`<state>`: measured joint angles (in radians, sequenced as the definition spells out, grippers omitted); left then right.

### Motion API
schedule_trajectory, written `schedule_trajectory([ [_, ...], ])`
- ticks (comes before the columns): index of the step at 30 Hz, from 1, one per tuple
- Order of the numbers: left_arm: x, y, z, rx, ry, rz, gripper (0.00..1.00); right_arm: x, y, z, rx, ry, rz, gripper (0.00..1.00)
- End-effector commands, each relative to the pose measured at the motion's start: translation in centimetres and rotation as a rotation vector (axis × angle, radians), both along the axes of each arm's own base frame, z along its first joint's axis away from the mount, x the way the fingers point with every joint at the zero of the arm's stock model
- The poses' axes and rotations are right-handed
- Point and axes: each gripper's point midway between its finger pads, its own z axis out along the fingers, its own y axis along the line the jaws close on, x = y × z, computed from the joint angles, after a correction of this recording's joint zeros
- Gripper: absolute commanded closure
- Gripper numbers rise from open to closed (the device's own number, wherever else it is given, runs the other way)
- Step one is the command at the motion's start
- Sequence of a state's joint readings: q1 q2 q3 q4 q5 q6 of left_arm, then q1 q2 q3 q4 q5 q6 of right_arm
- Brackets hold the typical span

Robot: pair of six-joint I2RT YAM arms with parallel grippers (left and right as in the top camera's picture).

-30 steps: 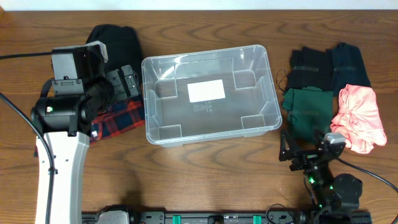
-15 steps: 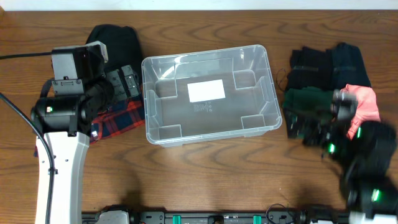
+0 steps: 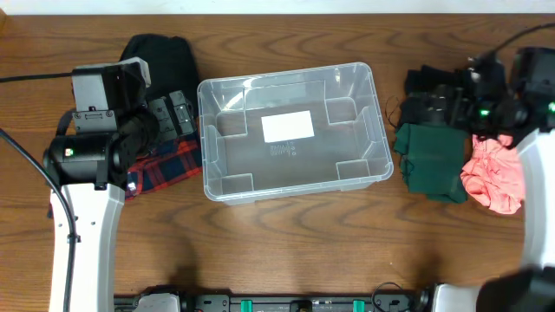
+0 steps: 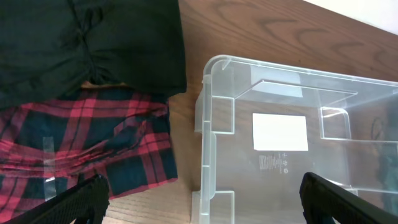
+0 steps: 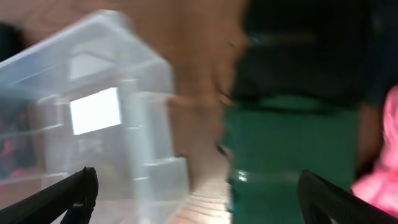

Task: Pack container
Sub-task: 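Reach the right gripper to the green cloth and grasp it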

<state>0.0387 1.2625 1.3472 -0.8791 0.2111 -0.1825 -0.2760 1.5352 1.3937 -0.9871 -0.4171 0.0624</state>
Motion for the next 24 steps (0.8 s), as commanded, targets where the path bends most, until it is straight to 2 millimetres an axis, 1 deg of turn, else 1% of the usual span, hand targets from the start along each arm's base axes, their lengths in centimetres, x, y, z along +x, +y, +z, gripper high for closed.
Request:
schedule_trajectory([
  [1, 0.3, 0.1, 0.6, 0.003, -0.014, -0.007, 0.02, 0.1, -3.5, -2.0, 0.087, 0.053, -0.077, 0.01],
  [2, 0.3, 0.1, 0.6, 0.003, -0.014, -0.007, 0.02, -0.2, -4.9, -3.1, 0.097, 0.083, -0.109, 0.01],
  [4, 0.3, 0.1, 0.6, 0.003, -0.014, -0.007, 0.02, -0.6, -6.7, -4.6, 0.101, 0.113, -0.127, 0.01],
  [6, 0.3, 0.1, 0.6, 0.003, -0.014, -0.007, 0.02, -0.6, -7.5, -5.7, 0.12, 0.132, -0.137, 0.01],
  [9, 0.3, 0.1, 0.6, 0.003, -0.014, -0.007, 0.02, 0.1, -7.3, -7.6, 0.132, 0.142, -0.086, 0.01],
  [12, 0.3, 0.1, 0.6, 0.003, -0.014, -0.007, 0.02, 0.5, -7.1, -10.0, 0.147, 0.187, -0.067, 0.01],
  [15, 0.3, 0.1, 0.6, 0.003, -0.014, -0.007, 0.02, 0.3, -8.2, -13.1, 0.106, 0.262, -0.086, 0.01],
  [17, 0.3, 0.0, 0.6, 0.002, -0.014, -0.007, 0.02, 0.5, -8.1, -14.5, 0.125, 0.281, -0.081, 0.01],
  [22, 0.3, 0.1, 0.6, 0.003, -0.014, -0.007, 0.02, 0.9, -7.3, -16.9, 0.139, 0.303, -0.038, 0.01],
  [24, 0.3, 0.1, 0.6, 0.003, -0.014, -0.007, 0.02, 1.0, -6.8, -17.8, 0.147, 0.316, -0.023, 0.07],
])
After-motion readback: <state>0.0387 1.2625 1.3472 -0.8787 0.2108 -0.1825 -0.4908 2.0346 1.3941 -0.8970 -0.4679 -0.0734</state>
